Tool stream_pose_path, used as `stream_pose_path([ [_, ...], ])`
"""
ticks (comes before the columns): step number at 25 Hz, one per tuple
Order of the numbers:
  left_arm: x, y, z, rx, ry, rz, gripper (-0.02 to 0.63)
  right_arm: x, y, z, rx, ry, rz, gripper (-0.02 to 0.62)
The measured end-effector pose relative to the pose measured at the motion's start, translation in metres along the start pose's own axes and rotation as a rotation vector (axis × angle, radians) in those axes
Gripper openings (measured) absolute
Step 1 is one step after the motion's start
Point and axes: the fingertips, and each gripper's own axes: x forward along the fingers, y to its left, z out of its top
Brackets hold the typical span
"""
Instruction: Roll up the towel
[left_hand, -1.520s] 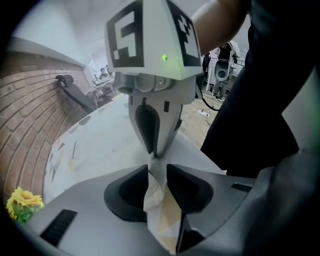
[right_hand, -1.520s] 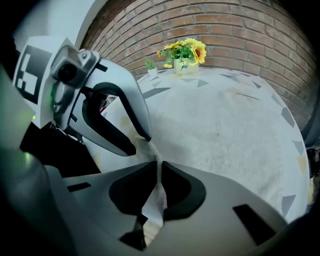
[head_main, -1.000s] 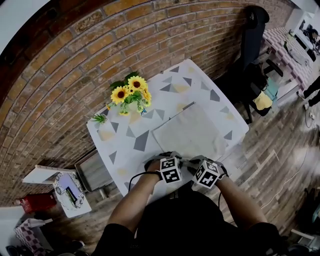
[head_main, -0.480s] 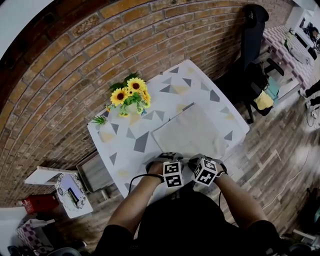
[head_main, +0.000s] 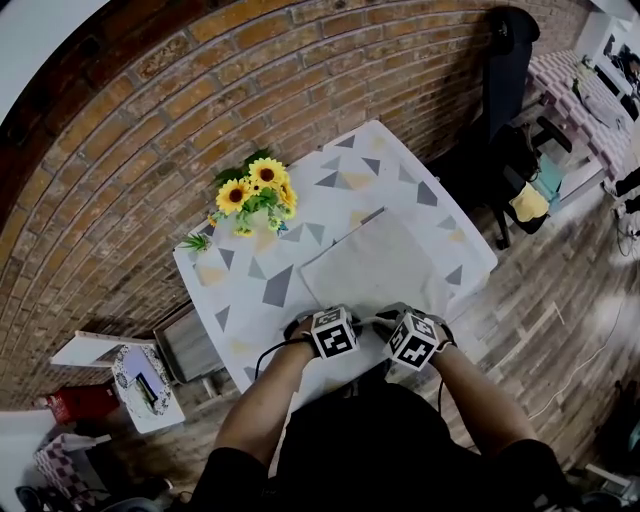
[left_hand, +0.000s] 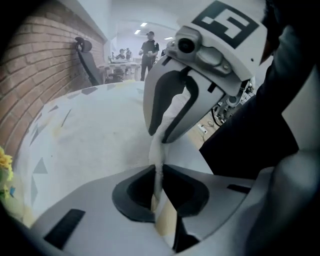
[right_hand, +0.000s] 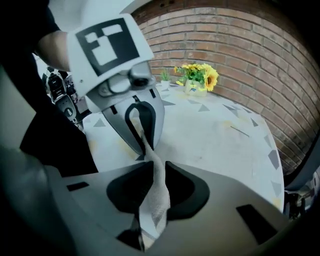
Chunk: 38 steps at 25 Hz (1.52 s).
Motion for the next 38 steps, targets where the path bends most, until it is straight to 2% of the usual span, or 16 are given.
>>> stream_pose_path([
  [4,-0.001,0.006,0.001,-0.041,0.007,-0.016,0.046,0.001,0.01,-0.003,-0.092,0.0,0.026,0.1],
  [6,-0.001,0.009,0.002,-0.034,0.014,-0.007,0.048,0.005,0.007,-0.008,-0.093,0.014,0.023,0.093],
  [8,-0.001,0.013,0.003,-0.018,0.024,0.027,0.054,0.007,0.001,-0.01,-0.064,0.013,0.021,0.067],
  [12,-0.007,0.025,0.003,-0.014,0.043,0.13,0.161,0.007,-0.008,-0.01,-0.041,0.004,0.031,0.052],
  [14,-0.014,0.028,0.008,-0.01,0.03,0.17,0.173,0.007,-0.014,-0.009,-0.034,-0.004,0.031,0.051],
  [17,-0.023,0.023,0.016,0.05,0.023,0.208,0.173,0.007,-0.022,-0.006,-0.023,-0.015,0.031,0.051],
  [21,-0.016,0.018,0.016,0.155,0.087,0.24,0.173,0.007,-0.031,-0.005,-0.019,-0.014,0.026,0.052],
  [25,-0.006,0.025,0.012,0.163,0.117,0.259,0.173,0.003,-0.036,-0.002,-0.003,-0.026,-0.012,0.069],
  [30,-0.004,0.037,0.014,0.132,0.073,0.231,0.133,-0.011,-0.024,0.008,-0.028,-0.071,-0.011,0.095],
  [33,-0.005,0.045,0.015,0.114,0.042,0.202,0.124,-0.004,-0.014,0.003,-0.076,-0.017,-0.022,0.125],
  [38,-0.015,0.061,0.023,0.107,-0.026,0.23,0.126,0.009,-0.023,-0.014,-0.078,0.103,-0.108,0.16],
])
